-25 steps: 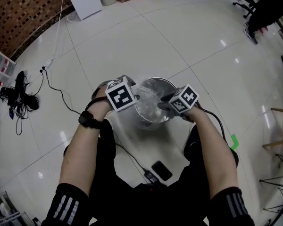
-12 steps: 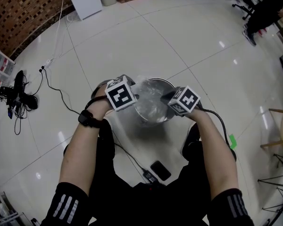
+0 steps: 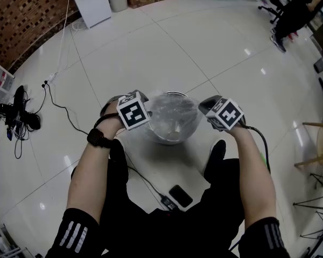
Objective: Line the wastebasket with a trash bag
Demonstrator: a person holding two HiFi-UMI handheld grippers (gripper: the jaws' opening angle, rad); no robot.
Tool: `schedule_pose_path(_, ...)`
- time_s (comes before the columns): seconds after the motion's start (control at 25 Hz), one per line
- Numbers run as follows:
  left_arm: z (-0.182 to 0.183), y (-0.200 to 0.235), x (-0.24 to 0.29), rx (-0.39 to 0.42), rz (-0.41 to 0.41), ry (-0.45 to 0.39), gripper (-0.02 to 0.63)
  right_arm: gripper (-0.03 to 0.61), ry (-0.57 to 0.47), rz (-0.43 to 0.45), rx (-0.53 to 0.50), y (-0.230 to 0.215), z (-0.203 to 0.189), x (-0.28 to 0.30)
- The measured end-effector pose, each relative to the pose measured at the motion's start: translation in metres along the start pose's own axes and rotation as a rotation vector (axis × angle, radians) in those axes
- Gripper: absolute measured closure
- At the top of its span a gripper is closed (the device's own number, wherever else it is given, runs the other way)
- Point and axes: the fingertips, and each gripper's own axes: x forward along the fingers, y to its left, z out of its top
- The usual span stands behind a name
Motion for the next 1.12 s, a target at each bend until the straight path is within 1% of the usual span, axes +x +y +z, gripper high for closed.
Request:
schedule_pose_path(0.12,-0.013,0.008,0.007,-0.027,0.018,0.032,0.418,0.569,0.032,-0.034,0.011,-0.014,-0.015,-0.001)
schedule_pose_path(0.24,-0.029,0.016,0.014,-0.081,0.013,0.062,0.409,0.569,0.103,-0.058,-0.023,-0.028,-0.032,0.005)
schedule_pose_path(0.32,-0.037,0.019,0.023,-0.117,0.009,0.071,0.403,0.569,0.124,-0.069,-0.033,-0.036,-0.037,0.006)
schedule_pose_path(0.48,-0.042,0.008,0.046,-0.159,-0.054,0.049,0.404,0.569,0.119,-0.048,-0.027,-0.043,-0.041,0.016)
schedule_pose_path(0.52,-0.045,0.007,0.05,-0.158,-0.059,0.058,0.414,0.569,0.114,-0.039,-0.029,-0.044,-0.04,0.019)
schedule_pose_path(0.56,-0.047,0.007,0.053,-0.153,-0.059,0.071,0.442,0.569,0.111,-0.032,-0.03,-0.045,-0.038,0.022)
schedule_pose_path(0.64,-0.047,0.007,0.057,-0.135,-0.058,0.085,0.543,0.569,0.114,-0.022,-0.023,-0.047,-0.038,0.026)
schedule_pose_path(0.68,-0.048,0.011,0.059,-0.126,-0.045,0.092,0.599,0.569,0.118,-0.021,-0.011,-0.049,-0.04,0.029)
schedule_pose_path(0.72,-0.05,0.017,0.06,-0.118,-0.021,0.099,0.62,0.569,0.122,-0.022,0.006,-0.05,-0.044,0.031)
schedule_pose_path(0.8,-0.049,0.032,0.061,-0.115,0.032,0.093,0.62,0.569,0.12,-0.031,0.035,-0.054,-0.05,0.036)
schedule_pose_path(0.92,-0.039,0.056,0.061,-0.138,0.09,0.046,0.62,0.569,0.107,-0.054,0.076,-0.065,-0.056,0.044)
schedule_pose_path(1.0,-0.036,0.071,0.064,-0.153,0.12,0.026,0.62,0.569,0.09,-0.066,0.105,-0.072,-0.056,0.05)
schedule_pose_path(1.12,-0.028,0.087,0.07,-0.159,0.145,-0.006,0.62,0.569,0.063,-0.079,0.124,-0.079,-0.054,0.059)
